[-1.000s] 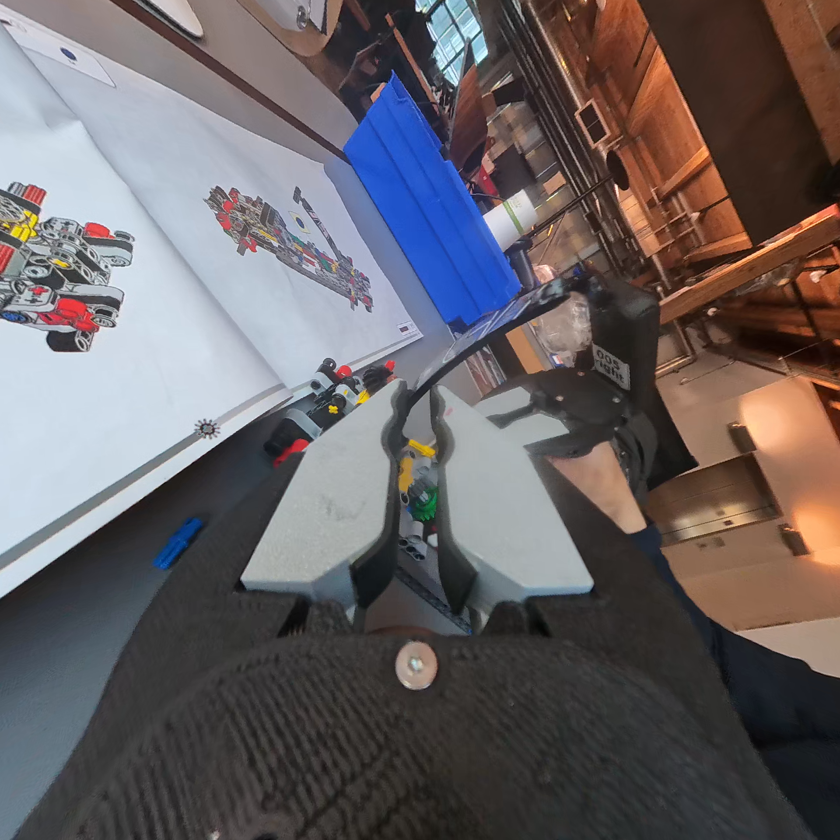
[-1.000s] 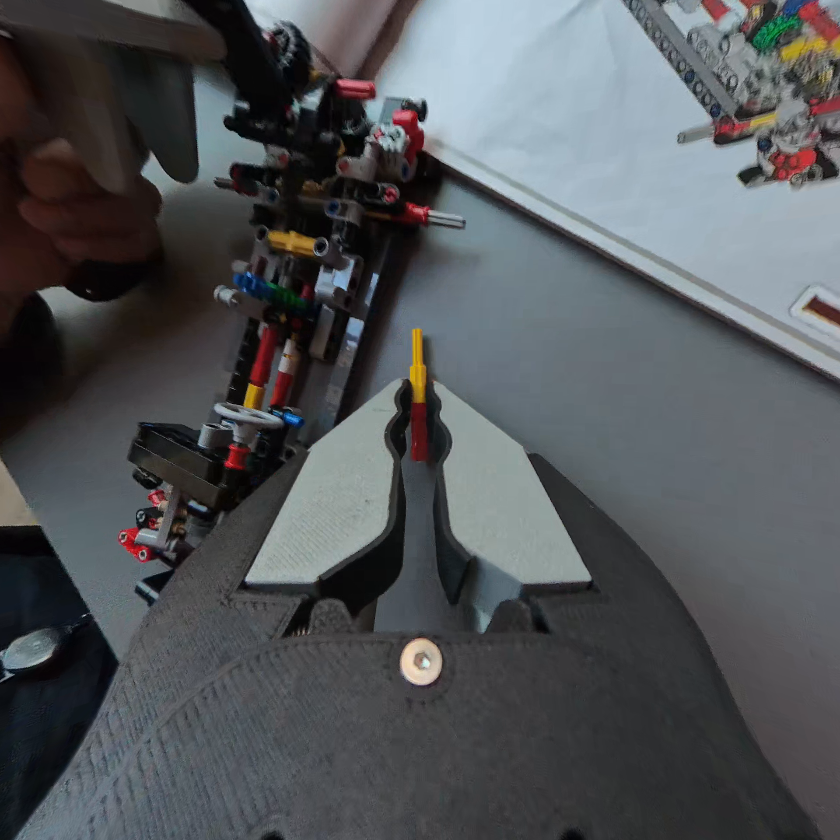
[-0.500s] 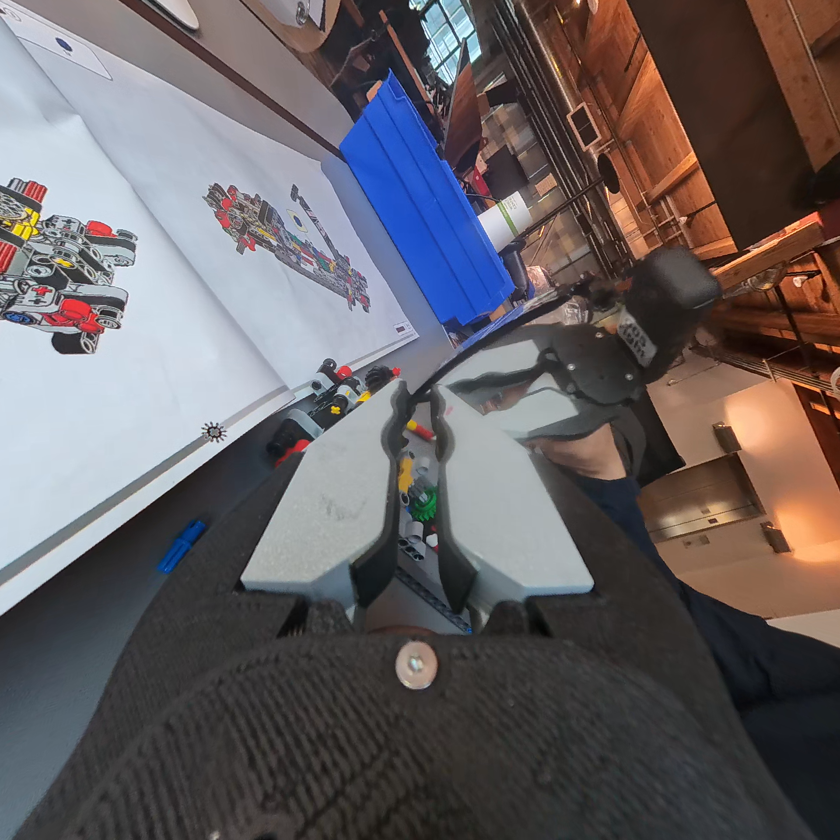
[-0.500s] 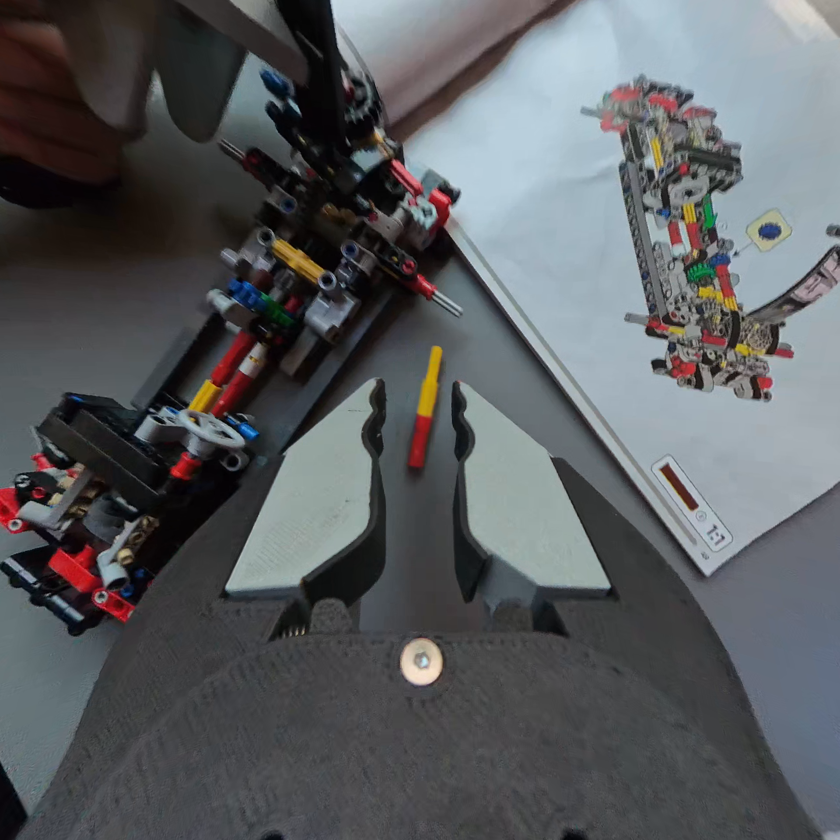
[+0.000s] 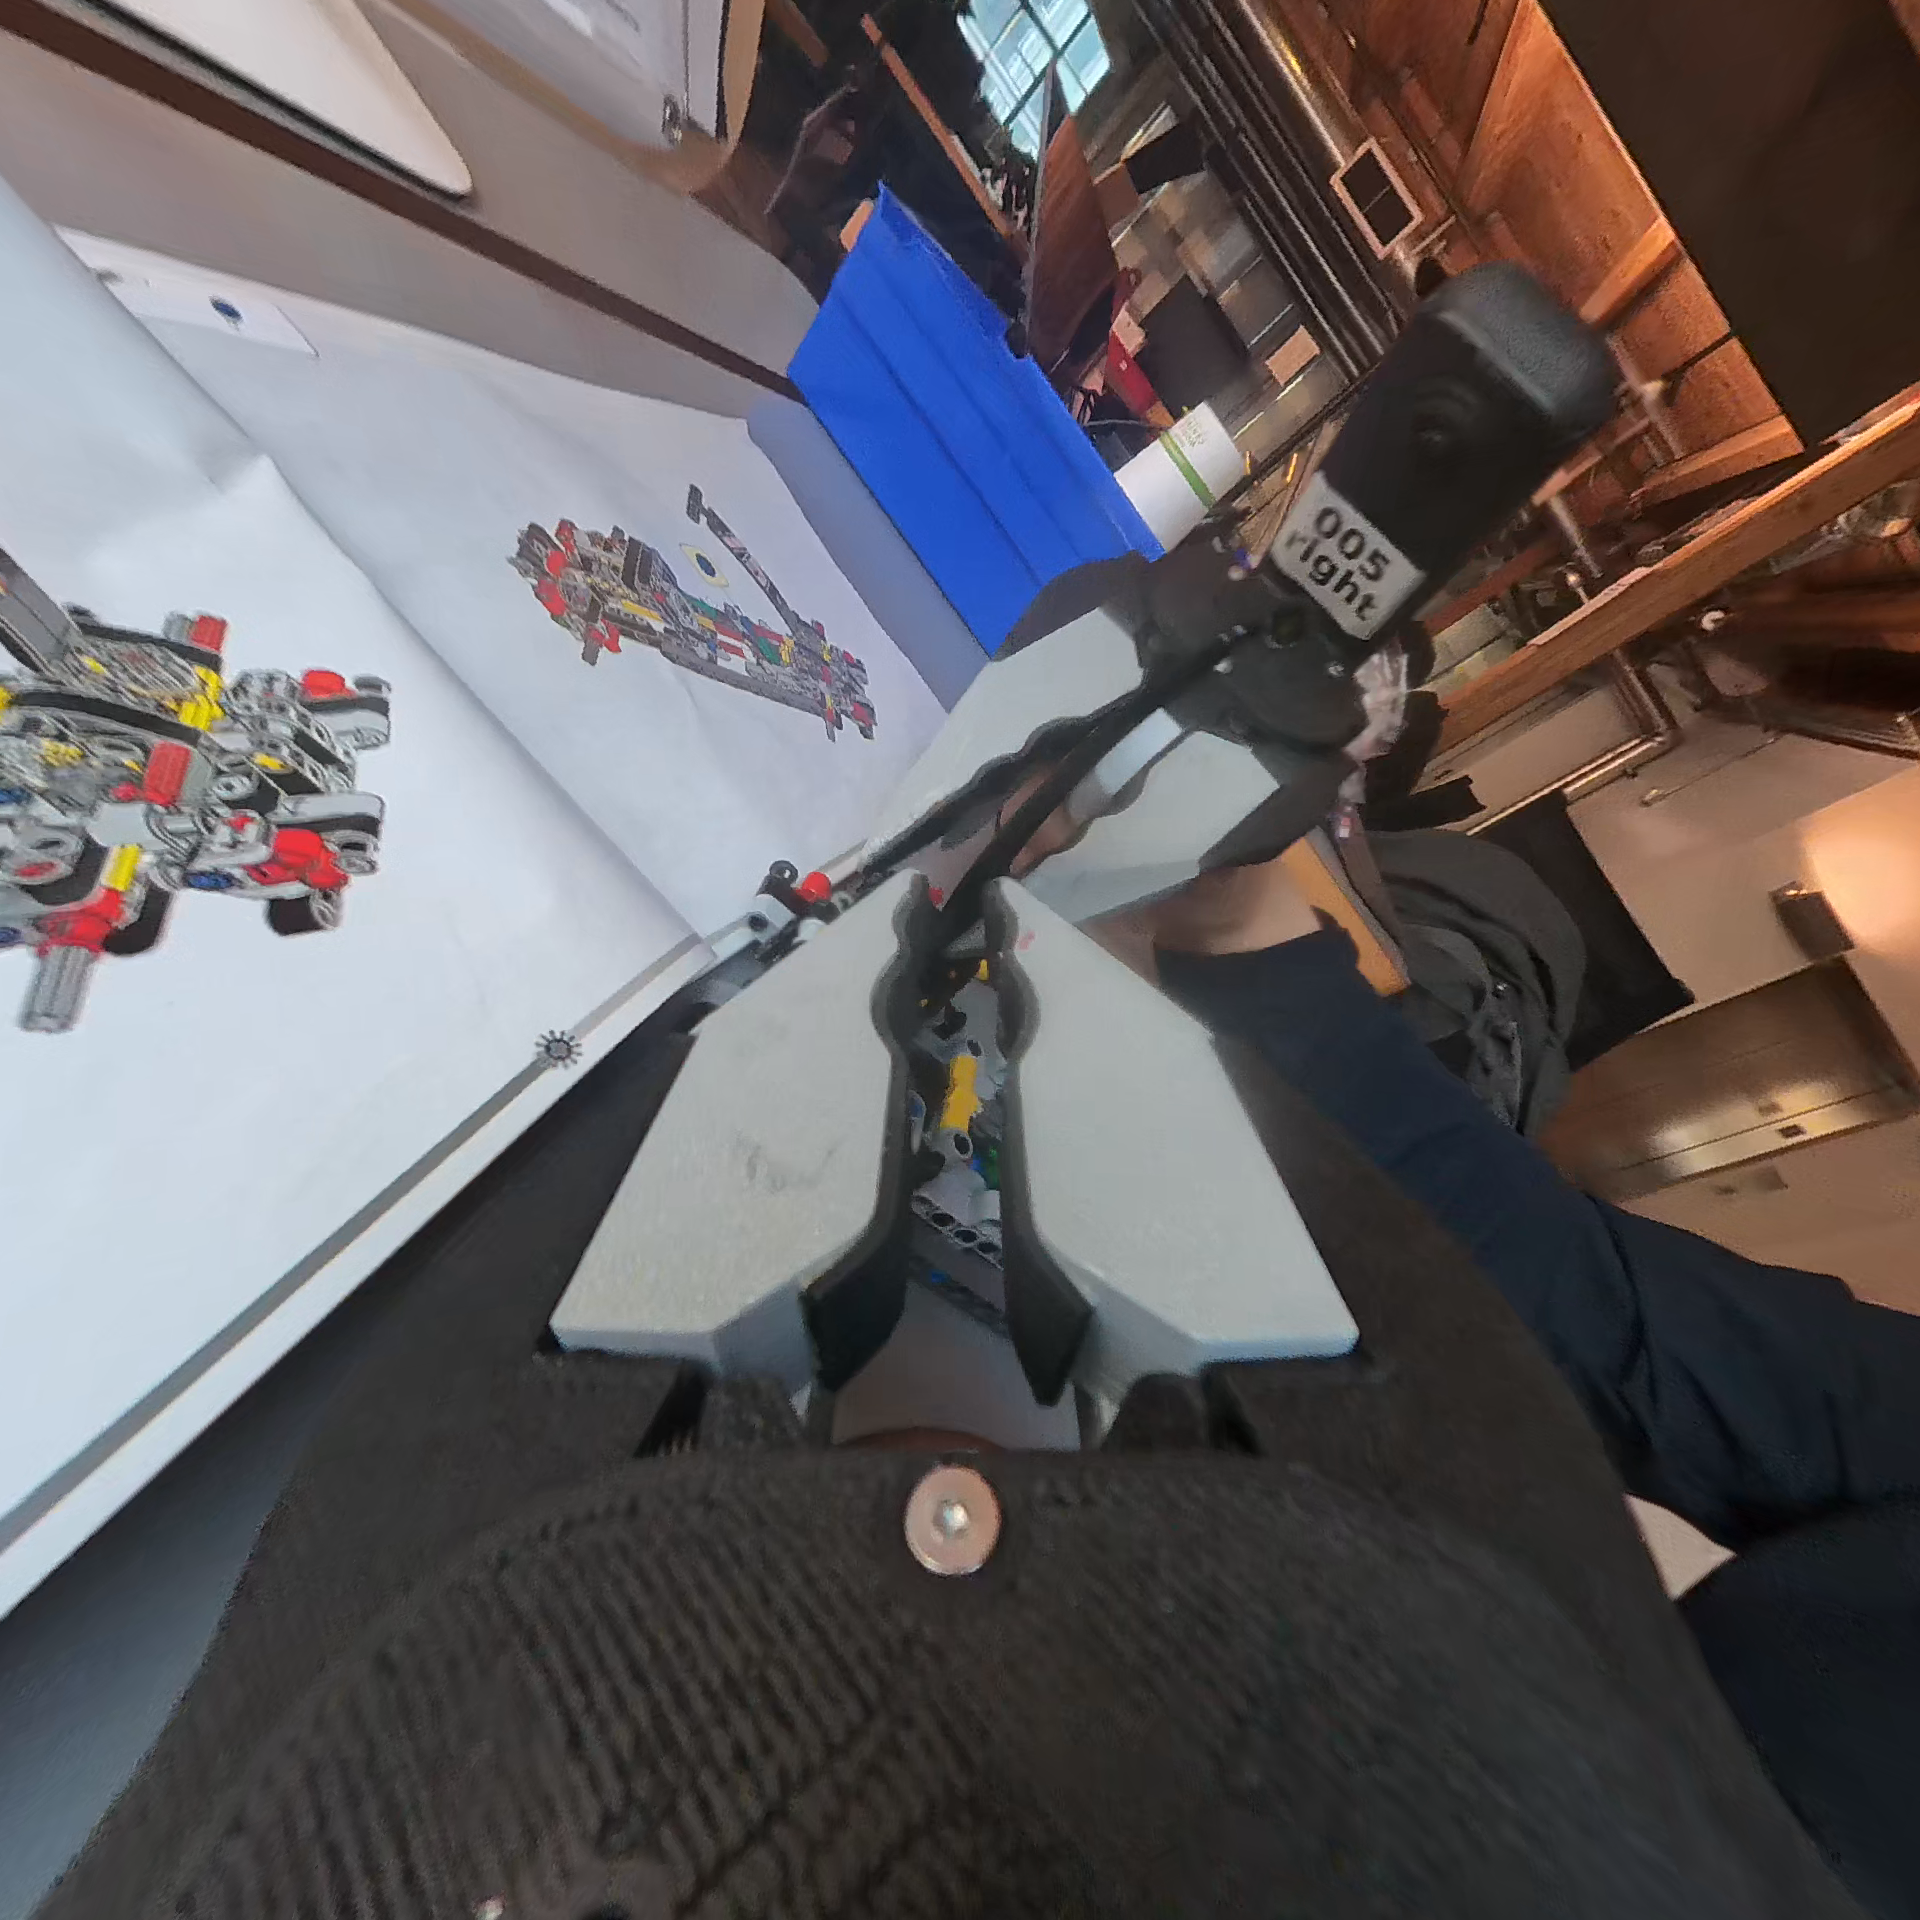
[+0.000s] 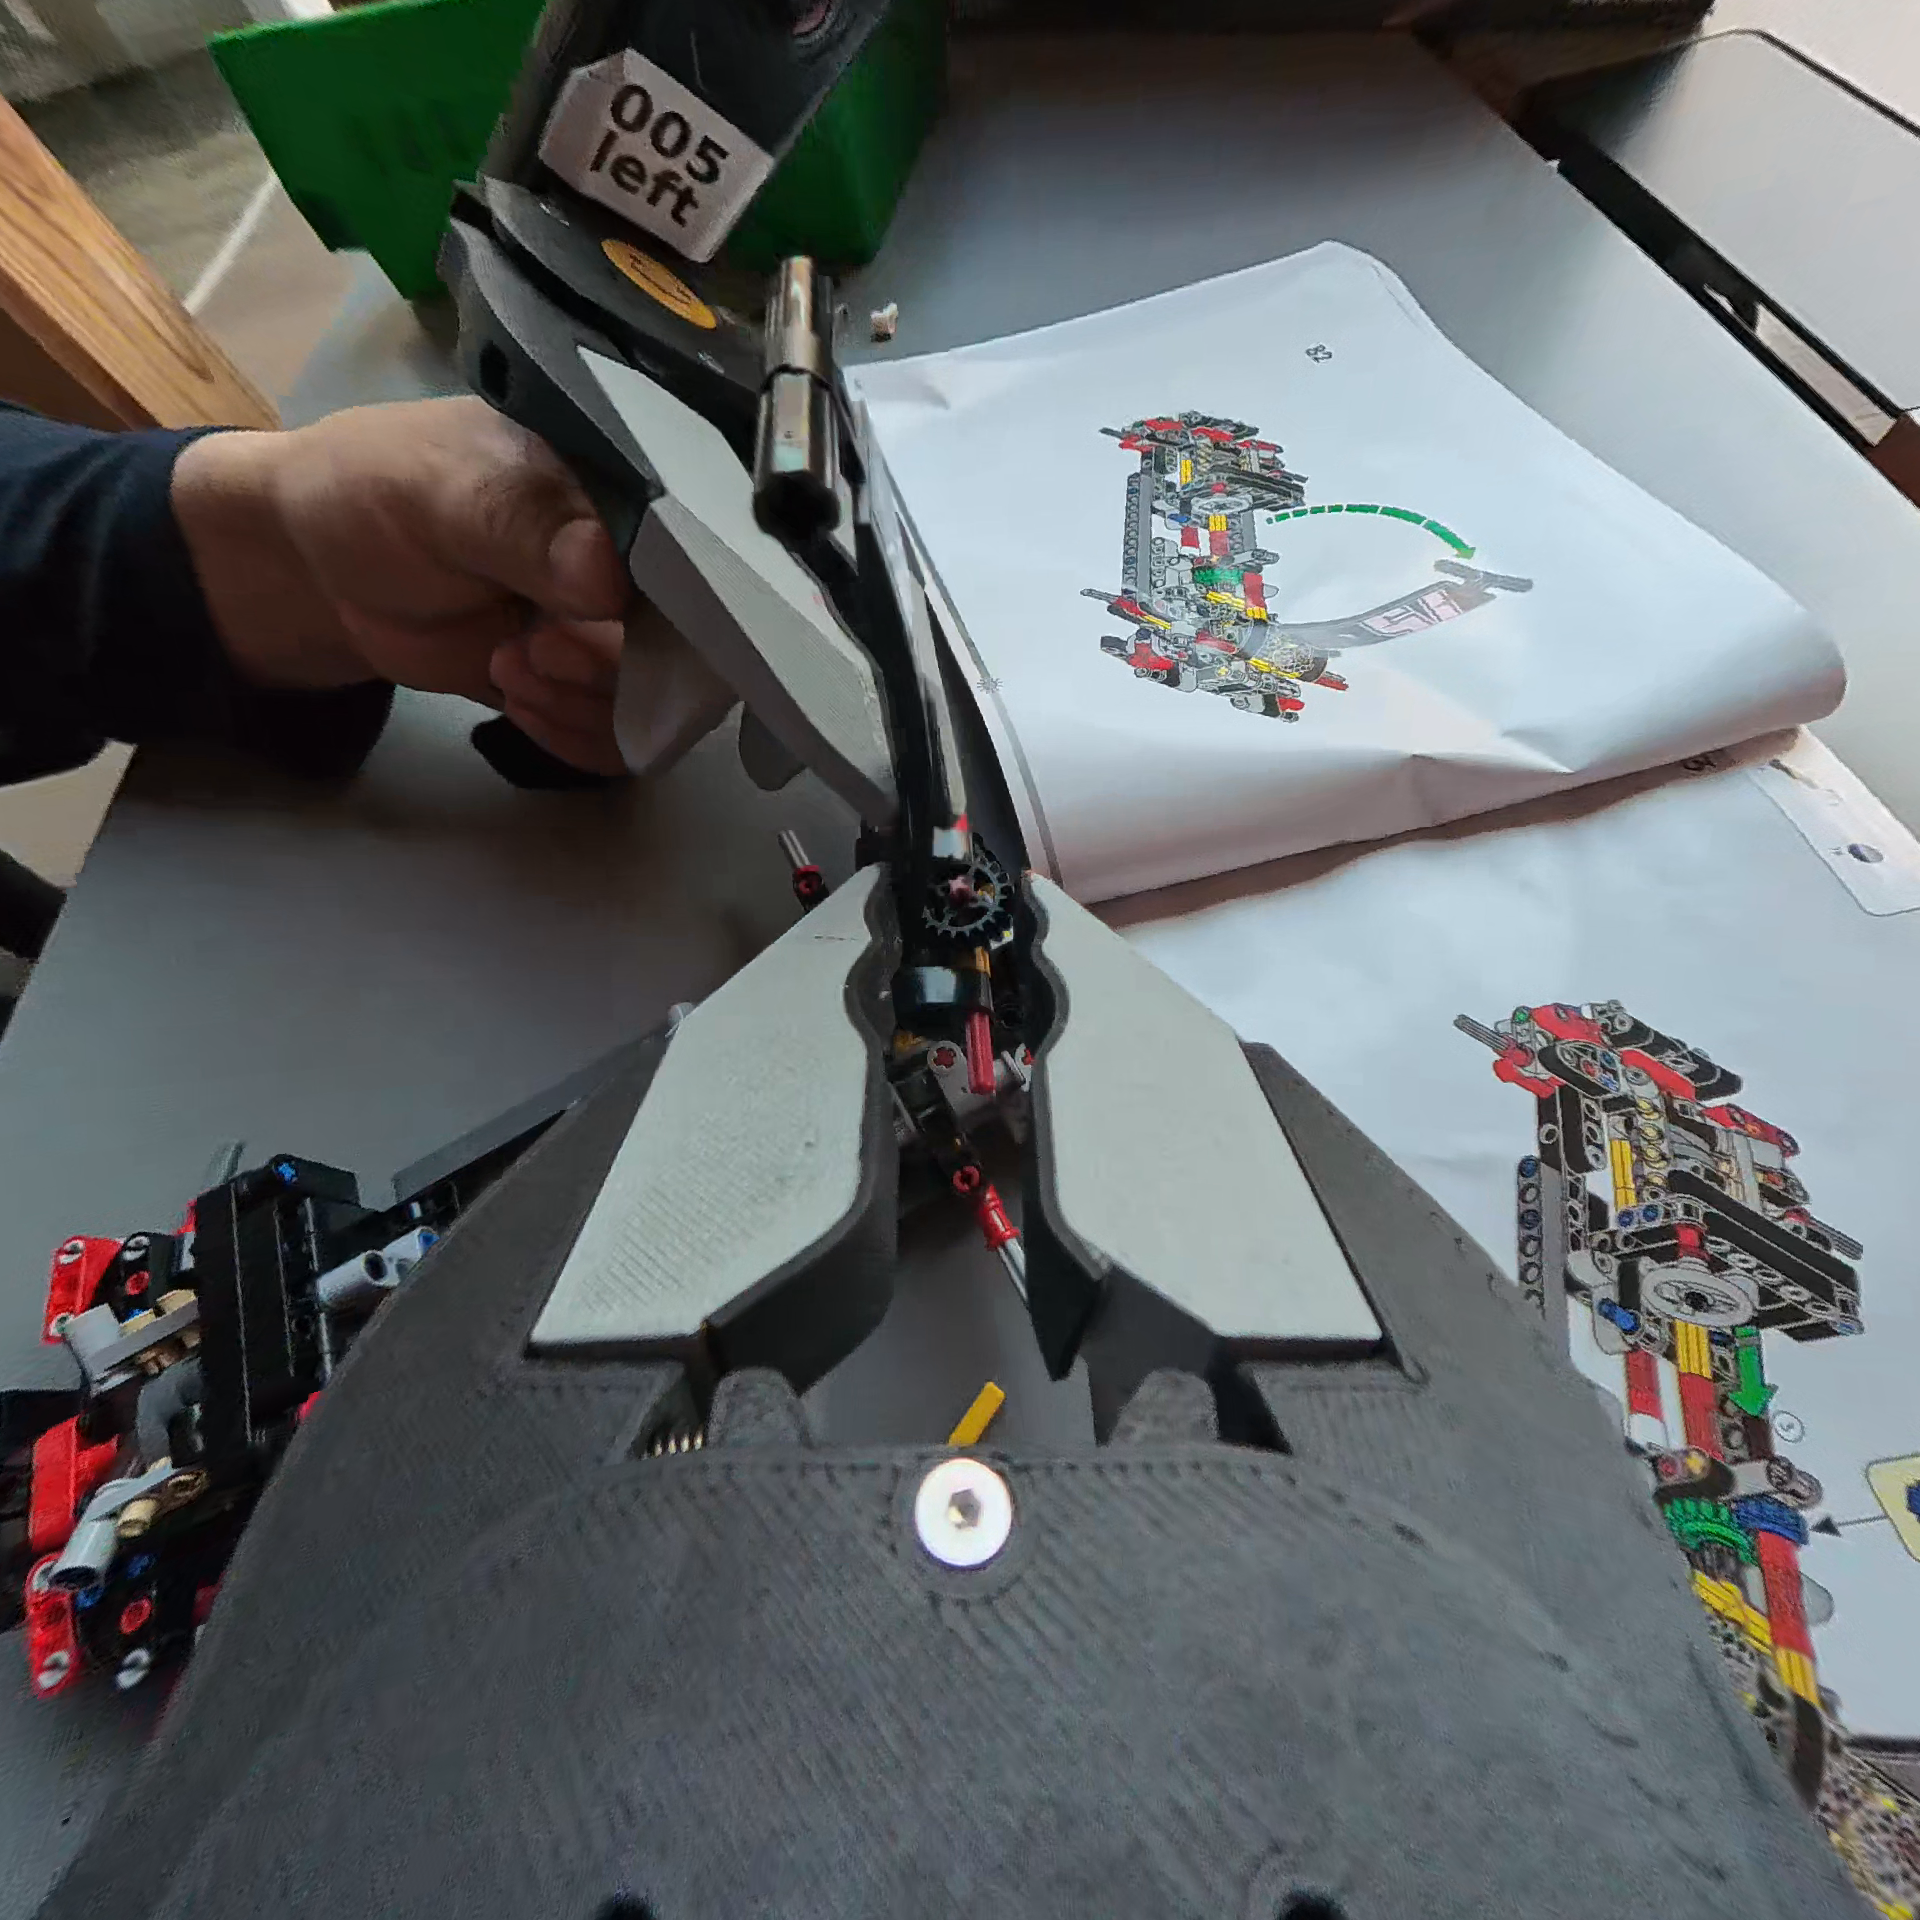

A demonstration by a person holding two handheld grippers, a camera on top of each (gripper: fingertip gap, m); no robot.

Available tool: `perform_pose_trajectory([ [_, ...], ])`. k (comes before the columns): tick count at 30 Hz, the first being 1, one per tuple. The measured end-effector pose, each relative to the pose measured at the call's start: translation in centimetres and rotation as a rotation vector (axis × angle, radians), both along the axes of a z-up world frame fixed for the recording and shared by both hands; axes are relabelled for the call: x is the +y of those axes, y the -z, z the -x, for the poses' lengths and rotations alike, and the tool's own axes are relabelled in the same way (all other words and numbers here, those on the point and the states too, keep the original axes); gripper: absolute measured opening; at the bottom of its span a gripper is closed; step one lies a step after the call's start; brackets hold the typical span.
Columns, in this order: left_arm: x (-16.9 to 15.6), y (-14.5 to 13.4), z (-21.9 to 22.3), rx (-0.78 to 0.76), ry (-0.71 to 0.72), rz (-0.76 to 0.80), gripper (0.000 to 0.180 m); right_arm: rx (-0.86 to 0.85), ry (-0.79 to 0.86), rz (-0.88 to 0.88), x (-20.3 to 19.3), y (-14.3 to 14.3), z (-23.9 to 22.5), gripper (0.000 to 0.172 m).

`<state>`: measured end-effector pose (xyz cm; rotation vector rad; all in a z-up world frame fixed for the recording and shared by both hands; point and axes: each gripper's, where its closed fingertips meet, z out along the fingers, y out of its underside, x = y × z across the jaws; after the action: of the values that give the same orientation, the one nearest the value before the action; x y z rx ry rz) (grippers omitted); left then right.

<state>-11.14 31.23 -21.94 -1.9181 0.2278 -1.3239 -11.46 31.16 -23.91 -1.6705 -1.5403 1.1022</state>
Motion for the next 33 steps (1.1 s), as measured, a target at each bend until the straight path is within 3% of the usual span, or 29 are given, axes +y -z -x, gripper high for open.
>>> perform_pose_trajectory([
  [3,-0.2,-1.1,0.9,0.04,0.025,-0.076,0.024,0.054,-0.006,0.077,0.0,-0.1,0.0,0.018],
  [6,-1.0,-0.9,1.0,0.248,0.106,-0.227,0.039,0.064,-0.018,0.16,0.1,-0.3,-0.1,0.014],
  [8,-1.3,-0.1,0.9,0.358,0.121,-0.283,0.047,0.108,-0.036,0.206,-0.1,-0.9,-0.1,0.001],
  [14,-1.6,2.3,-0.2,0.505,0.174,-0.319,0.037,0.122,-0.038,0.112,-0.3,-1.1,-0.4,0.001],
  [20,-1.2,2.7,-0.3,0.605,0.146,-0.409,0.035,0.124,-0.049,-0.072,-0.7,-1.6,-0.2,0.0],
  [33,-0.9,3.2,-0.4,0.683,0.122,-0.451,0.022,0.182,-0.075,-0.048,-0.6,-1.7,-1.4,0.0],
])
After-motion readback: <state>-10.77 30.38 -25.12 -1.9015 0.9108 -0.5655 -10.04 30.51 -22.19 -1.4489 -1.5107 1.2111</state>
